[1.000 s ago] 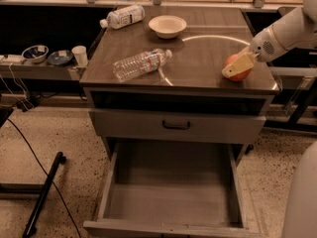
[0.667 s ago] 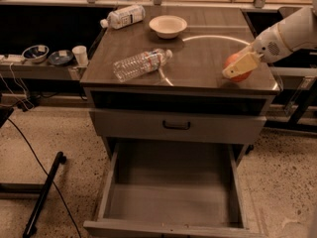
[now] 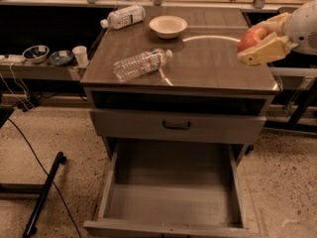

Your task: Place apple into middle drawer

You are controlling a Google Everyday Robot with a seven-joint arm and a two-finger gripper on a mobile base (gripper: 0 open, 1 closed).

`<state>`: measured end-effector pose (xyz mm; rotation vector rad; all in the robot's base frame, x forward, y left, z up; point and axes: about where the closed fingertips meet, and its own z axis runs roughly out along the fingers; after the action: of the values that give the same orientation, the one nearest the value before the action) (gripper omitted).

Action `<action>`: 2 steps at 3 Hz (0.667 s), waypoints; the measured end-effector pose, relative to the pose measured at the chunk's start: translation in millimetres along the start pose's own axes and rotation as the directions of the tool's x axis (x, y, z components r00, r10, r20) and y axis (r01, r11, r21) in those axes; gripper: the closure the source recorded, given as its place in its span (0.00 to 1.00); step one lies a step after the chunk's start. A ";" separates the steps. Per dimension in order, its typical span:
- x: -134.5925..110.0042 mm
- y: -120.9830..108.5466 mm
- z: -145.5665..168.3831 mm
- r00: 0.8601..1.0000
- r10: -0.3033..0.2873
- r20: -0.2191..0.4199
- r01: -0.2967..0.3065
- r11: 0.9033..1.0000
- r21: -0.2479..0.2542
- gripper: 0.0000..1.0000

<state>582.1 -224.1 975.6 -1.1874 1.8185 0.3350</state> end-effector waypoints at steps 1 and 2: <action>32.2 15.2 31.2 0.999 0.027 0.026 -0.025 0.997 -0.074 1.00; 63.6 90.8 73.0 0.996 -0.002 0.092 0.025 0.968 -0.249 1.00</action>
Offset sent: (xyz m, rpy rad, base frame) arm -0.1404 0.1269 -0.2639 0.1613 0.2863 0.5379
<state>538.0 -169.4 863.0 -1.3336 1.7239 0.6160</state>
